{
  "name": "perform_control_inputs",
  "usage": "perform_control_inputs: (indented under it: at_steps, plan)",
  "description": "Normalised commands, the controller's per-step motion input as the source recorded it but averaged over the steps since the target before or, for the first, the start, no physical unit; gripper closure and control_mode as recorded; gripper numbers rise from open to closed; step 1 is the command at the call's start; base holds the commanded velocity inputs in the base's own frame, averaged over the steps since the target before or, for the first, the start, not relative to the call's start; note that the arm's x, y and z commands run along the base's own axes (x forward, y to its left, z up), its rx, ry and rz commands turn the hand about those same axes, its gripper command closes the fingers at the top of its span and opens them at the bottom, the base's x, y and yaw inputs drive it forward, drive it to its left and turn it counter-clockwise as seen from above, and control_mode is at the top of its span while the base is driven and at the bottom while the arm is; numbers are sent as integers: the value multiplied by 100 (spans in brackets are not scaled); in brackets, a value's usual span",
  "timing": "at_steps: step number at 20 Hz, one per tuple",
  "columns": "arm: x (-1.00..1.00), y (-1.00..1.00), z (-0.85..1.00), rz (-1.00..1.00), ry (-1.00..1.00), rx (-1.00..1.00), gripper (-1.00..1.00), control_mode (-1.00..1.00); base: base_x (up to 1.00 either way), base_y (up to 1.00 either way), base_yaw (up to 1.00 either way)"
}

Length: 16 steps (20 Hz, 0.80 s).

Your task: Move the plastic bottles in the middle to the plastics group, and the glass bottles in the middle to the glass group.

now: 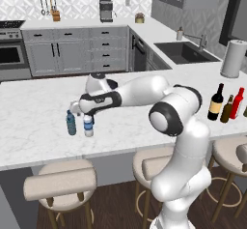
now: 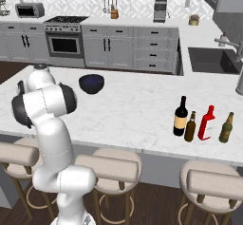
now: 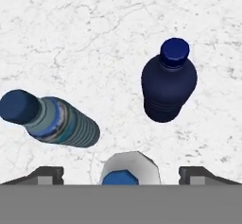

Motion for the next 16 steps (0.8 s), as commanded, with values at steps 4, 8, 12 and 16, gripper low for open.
perform_control_inputs:
  at_steps: [4, 8, 12, 16]
  plan:
    - [-2, -15, 47, -1, 0, 0, -100, -100, 0, 0, 0]
    - [-21, -66, 53, -1, 0, 0, -100, -100, 0, 0, 0]
    - [-37, -91, 32, 0, 0, 0, -100, -100, 0, 0, 0]
    - [-47, -94, 17, 0, 0, 0, -100, -100, 0, 0, 0]
